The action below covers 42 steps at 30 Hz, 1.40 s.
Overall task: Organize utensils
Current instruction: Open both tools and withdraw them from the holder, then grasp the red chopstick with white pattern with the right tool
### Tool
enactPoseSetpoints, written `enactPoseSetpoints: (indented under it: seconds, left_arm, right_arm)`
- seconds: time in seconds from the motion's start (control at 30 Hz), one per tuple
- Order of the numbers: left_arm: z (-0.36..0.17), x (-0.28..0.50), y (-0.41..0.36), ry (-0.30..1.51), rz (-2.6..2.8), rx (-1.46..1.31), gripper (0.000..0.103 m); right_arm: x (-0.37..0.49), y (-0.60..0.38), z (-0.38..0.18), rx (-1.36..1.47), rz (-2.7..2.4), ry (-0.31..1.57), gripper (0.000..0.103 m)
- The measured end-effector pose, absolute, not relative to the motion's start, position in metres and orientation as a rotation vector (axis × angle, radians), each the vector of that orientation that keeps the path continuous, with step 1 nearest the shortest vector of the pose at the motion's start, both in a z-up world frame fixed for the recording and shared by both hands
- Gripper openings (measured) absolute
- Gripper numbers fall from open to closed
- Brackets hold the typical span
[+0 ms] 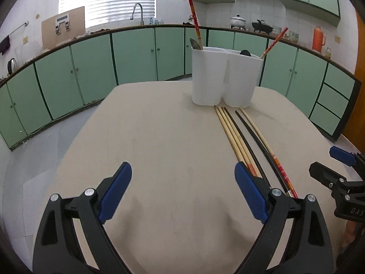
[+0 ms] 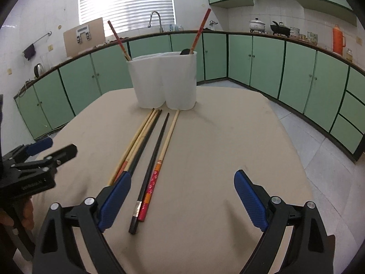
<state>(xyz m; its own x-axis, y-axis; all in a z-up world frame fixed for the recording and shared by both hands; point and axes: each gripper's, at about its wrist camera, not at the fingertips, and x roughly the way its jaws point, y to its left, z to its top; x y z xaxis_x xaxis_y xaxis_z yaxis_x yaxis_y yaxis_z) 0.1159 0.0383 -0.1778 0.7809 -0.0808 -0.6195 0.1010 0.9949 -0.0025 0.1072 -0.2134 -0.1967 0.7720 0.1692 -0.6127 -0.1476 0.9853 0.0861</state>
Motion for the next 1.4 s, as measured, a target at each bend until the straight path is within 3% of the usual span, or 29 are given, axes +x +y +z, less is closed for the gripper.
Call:
enactPoseSetpoints:
  seconds: [0.2,0.37,0.47,0.87,1.03,1.3,1.4]
  left_arm:
    - [-0.181,0.107,0.030,0.691,-0.110,0.058,0.089]
    - [-0.184,0.103,0.029,0.714,-0.108,0.065,0.089]
    - [-0.185,0.102,0.031,0.726,-0.104,0.069,0.089]
    - [-0.187,0.106,0.027,0.745,-0.109,0.071,0.089]
    - [-0.187,0.107,0.028,0.748,-0.106,0.059,0.089]
    - [-0.189,0.108,0.026,0.753,-0.110,0.068,0.089]
    - [-0.190,0.108,0.025,0.754,-0.112,0.069,0.089]
  right_arm:
    - [0.099,-0.205,-0.203,0.009,0.198,0.727,0.070]
    - [0.094,-0.198,-0.214,-0.007,0.217,0.791,0.046]
    - [0.094,-0.194,-0.219,-0.023,0.225,0.815,0.041]
    - [0.094,-0.182,-0.223,-0.079,0.229,0.842,0.040]
    - [0.094,-0.188,-0.221,-0.061,0.225,0.844,0.026]
    - [0.095,-0.186,-0.221,-0.045,0.239,0.843,0.023]
    - [0.096,-0.184,-0.222,-0.034,0.244,0.847,0.013]
